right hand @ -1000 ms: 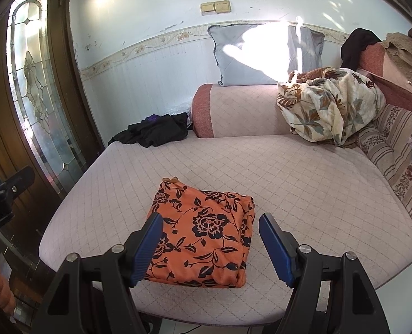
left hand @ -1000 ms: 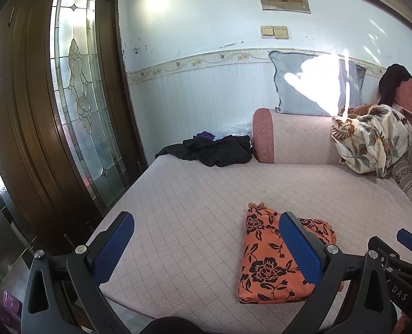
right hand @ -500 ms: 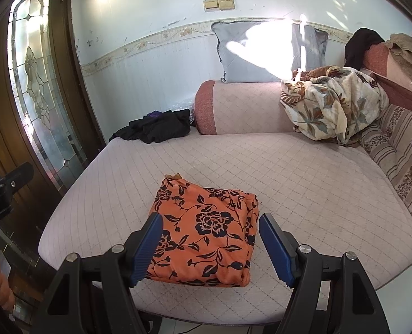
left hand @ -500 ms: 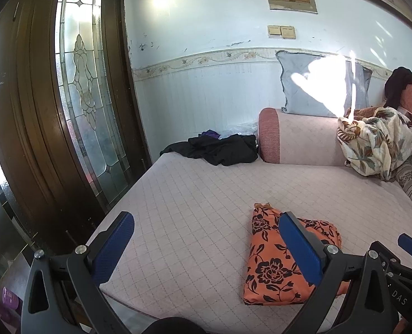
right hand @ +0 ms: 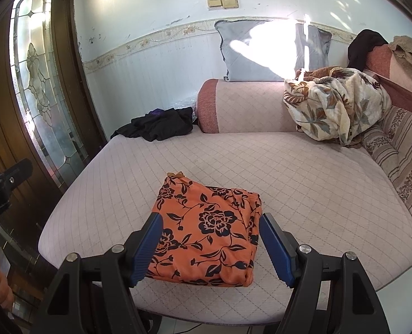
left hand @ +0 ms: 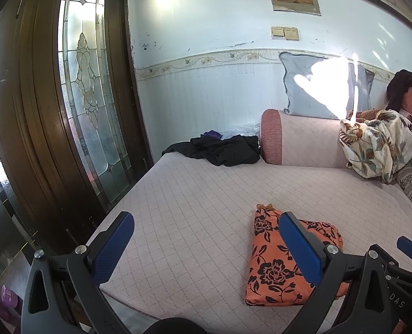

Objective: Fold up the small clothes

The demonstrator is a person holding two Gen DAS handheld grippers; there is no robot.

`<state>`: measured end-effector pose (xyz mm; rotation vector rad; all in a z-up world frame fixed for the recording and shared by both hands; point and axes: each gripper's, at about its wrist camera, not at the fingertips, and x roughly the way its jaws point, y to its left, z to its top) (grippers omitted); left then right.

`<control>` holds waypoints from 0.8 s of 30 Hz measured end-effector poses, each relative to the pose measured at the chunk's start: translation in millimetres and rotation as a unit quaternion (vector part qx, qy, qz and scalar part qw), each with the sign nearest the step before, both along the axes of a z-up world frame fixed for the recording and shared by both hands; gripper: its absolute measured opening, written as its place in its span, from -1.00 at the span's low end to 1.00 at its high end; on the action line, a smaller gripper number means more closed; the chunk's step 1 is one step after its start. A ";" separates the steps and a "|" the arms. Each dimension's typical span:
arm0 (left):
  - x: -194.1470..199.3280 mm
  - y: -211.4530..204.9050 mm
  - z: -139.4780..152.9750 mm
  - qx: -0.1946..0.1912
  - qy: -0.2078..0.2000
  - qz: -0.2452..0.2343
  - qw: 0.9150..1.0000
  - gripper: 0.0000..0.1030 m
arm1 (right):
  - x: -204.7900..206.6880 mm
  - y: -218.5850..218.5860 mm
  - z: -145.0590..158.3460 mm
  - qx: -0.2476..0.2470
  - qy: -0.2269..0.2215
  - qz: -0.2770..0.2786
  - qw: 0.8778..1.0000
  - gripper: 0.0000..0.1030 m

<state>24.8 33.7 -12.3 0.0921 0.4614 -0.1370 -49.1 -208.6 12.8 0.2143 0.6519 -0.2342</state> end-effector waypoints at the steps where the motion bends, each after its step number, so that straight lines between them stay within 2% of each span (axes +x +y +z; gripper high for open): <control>1: 0.1 0.0 -0.1 0.000 0.000 -0.001 1.000 1.00 | 0.1 0.0 -0.1 0.000 0.000 0.000 1.000 0.46; 24: 8.9 6.8 -3.7 -0.010 0.012 0.002 1.000 1.00 | 11.3 6.8 -3.1 -0.010 0.011 0.003 1.000 0.46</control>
